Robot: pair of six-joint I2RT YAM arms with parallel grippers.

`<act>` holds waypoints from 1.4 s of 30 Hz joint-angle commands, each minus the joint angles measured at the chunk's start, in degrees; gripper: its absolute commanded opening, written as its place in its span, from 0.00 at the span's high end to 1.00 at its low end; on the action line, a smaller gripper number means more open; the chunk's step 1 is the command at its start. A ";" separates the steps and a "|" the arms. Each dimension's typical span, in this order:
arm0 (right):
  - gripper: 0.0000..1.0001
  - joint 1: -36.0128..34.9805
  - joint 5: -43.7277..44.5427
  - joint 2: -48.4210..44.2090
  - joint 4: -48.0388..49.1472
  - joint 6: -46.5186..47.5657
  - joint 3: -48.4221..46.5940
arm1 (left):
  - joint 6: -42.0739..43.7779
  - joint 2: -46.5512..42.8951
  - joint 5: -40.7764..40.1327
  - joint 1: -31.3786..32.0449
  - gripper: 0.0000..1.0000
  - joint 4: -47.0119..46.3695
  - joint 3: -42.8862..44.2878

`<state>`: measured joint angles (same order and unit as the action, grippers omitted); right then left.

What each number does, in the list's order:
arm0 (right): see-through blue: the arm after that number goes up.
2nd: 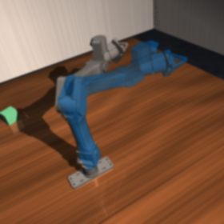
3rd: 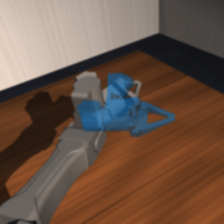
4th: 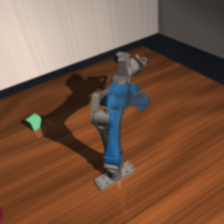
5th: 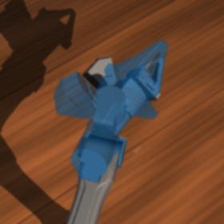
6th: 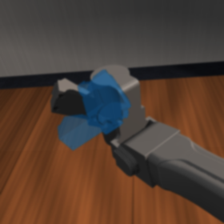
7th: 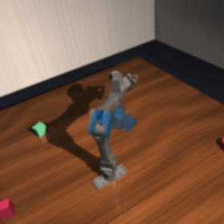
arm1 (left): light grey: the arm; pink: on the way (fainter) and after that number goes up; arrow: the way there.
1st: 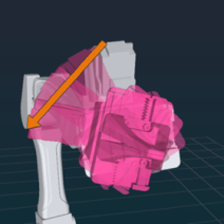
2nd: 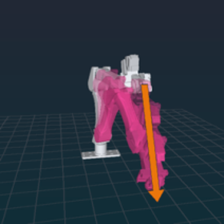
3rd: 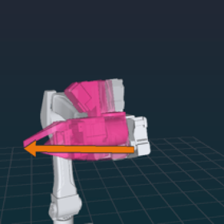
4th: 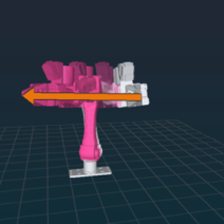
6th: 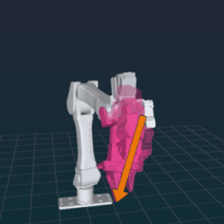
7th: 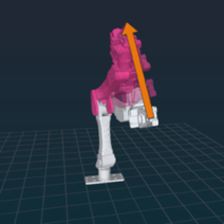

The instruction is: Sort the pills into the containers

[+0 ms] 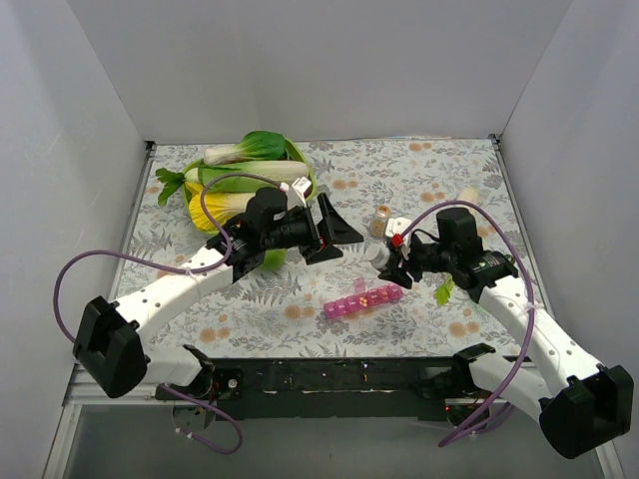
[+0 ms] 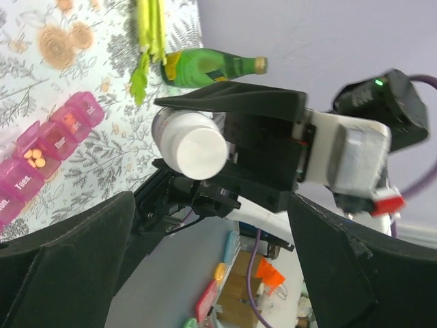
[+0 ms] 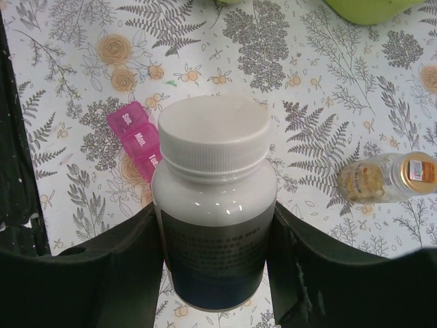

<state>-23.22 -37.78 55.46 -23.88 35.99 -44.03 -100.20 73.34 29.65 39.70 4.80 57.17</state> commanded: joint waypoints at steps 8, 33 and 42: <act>0.99 -0.95 3.15 -0.79 2.17 1.54 -1.14 | -7.46 8.83 -14.44 8.90 0.12 11.02 11.03; 0.99 -0.86 -0.36 -0.79 2.08 0.31 -1.06 | -0.62 12.79 -13.40 10.75 0.80 12.87 15.78; 0.99 0.37 -15.81 1.49 -0.81 -1.45 -1.76 | 30.16 12.09 1.96 9.96 0.94 8.30 14.38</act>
<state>-22.94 -40.99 56.05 -25.19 35.88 -44.03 -90.50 87.53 20.03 49.52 17.02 71.94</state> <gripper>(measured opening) 0.599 0.379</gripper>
